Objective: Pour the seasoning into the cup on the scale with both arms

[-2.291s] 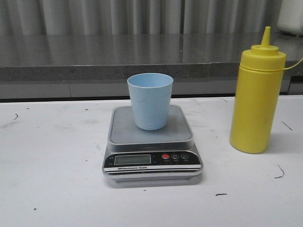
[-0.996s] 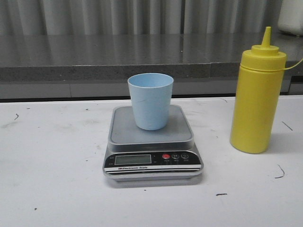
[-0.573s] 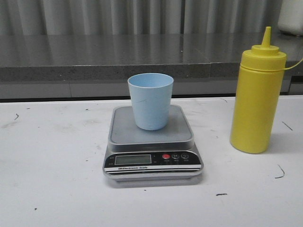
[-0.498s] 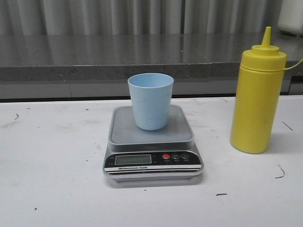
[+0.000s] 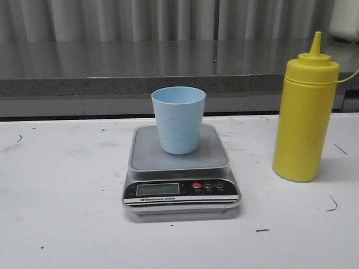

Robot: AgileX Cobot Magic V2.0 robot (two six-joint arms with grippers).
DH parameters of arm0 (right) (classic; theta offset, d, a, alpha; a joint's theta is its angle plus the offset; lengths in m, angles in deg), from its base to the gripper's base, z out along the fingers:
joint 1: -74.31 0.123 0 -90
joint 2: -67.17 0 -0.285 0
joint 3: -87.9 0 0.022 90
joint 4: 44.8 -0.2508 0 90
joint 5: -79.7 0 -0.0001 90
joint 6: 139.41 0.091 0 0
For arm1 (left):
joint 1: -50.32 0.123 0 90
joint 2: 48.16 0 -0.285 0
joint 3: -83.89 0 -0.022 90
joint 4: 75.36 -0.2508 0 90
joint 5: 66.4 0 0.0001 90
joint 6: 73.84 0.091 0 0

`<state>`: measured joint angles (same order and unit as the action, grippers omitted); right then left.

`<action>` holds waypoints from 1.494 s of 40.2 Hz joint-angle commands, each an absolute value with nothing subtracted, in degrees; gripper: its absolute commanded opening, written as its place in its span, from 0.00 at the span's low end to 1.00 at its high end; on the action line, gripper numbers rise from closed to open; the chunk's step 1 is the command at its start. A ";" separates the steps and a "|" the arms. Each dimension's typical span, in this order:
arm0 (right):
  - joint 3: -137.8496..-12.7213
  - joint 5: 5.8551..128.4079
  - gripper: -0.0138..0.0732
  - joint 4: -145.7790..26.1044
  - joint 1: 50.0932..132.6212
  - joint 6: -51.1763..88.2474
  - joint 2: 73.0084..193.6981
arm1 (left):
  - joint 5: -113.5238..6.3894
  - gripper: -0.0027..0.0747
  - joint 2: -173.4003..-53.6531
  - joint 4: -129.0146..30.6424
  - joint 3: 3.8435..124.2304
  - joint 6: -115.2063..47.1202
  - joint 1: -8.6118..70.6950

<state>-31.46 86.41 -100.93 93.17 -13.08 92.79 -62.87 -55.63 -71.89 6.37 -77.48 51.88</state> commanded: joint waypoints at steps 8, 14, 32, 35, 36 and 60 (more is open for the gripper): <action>-32.00 88.20 0.09 -91.52 92.81 -9.54 93.12 | -67.75 0.01 -54.60 -71.34 5.06 -77.84 52.11; -29.08 87.49 0.09 -66.98 92.67 10.68 93.12 | -67.75 0.01 -54.60 -71.34 5.06 -77.84 52.11; -16.41 84.55 0.09 -45.31 77.61 44.97 86.45 | -67.75 0.01 -54.70 -71.34 5.06 -77.84 52.11; -14.71 82.91 0.09 -45.31 76.10 44.97 83.57 | -67.75 0.01 -54.70 -71.34 5.06 -77.84 52.11; -14.15 82.45 0.09 -45.31 75.68 44.97 82.88 | -67.75 0.01 -54.70 -71.34 5.06 -77.84 52.11; -13.65 70.20 0.09 -43.32 73.77 42.35 73.47 | -67.75 0.01 -54.70 -71.34 5.06 -77.84 52.11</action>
<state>-13.33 66.36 -44.01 74.02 42.98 74.37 -62.92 -55.63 -71.89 6.37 -77.48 51.88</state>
